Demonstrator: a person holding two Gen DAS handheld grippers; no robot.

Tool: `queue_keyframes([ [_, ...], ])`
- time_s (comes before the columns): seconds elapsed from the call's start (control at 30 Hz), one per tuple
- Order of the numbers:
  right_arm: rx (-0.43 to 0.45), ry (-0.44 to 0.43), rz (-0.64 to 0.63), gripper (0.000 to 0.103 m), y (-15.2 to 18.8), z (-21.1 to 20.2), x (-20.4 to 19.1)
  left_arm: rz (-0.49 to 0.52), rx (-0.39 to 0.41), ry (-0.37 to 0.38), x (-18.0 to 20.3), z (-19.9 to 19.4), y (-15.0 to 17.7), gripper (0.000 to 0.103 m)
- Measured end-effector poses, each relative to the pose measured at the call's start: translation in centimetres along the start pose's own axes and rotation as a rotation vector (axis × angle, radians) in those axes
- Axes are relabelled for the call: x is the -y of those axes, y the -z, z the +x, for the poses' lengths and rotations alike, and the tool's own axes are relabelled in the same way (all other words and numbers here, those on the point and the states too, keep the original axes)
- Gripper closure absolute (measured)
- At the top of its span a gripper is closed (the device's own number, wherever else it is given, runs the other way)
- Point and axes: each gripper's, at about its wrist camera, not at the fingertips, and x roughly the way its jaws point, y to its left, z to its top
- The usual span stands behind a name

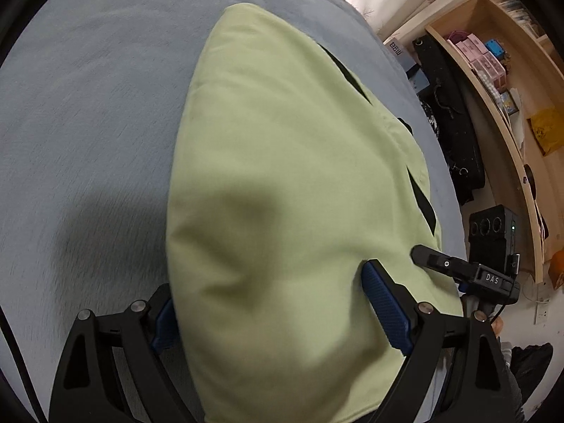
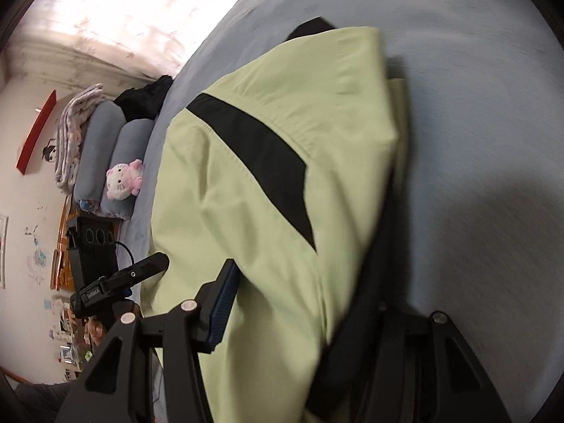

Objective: Fold large clothes

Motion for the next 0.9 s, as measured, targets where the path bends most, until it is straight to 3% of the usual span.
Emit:
queue_keyframes([
  [0.1,0.012,-0.009,-0.017,0.052,-0.2,0.3,-0.5,0.014,-0.006,0.006,0.3,0.8,-0.6,0.010],
  [0.2,0.024,0.016,-0.035,0.067,-0.2,0.3,-1.2,0.030,-0.007,-0.001,0.3,0.9,-0.8,0.010],
  [0.23,0.029,0.025,-0.044,0.077,-0.1,0.2,-1.7,0.047,-0.004,-0.012,0.6,0.9,-0.7,0.012],
  [0.27,0.035,0.032,-0.053,0.086,-0.2,0.3,-2.2,0.065,0.005,-0.021,0.8,0.6,-0.6,0.019],
  [0.33,0.058,0.072,-0.098,0.091,0.2,0.1,-4.1,0.096,0.028,-0.039,1.4,0.1,-0.5,0.033],
  [0.4,0.084,0.126,-0.169,0.093,0.8,-0.4,-6.8,0.128,0.066,-0.050,1.9,-1.1,-0.1,0.054],
  [0.5,0.117,0.207,-0.280,0.094,2.1,-1.0,-11.6,0.163,0.119,-0.070,2.6,-3.2,0.5,0.067],
  [0.67,0.133,0.293,-0.370,0.094,4.4,-1.3,-18.2,0.183,0.181,-0.086,2.4,-8.3,1.9,0.070],
  [0.9,0.187,0.196,-0.430,0.094,4.8,-0.1,-27.4,0.180,0.242,-0.107,-2.4,-19.1,0.2,0.070],
])
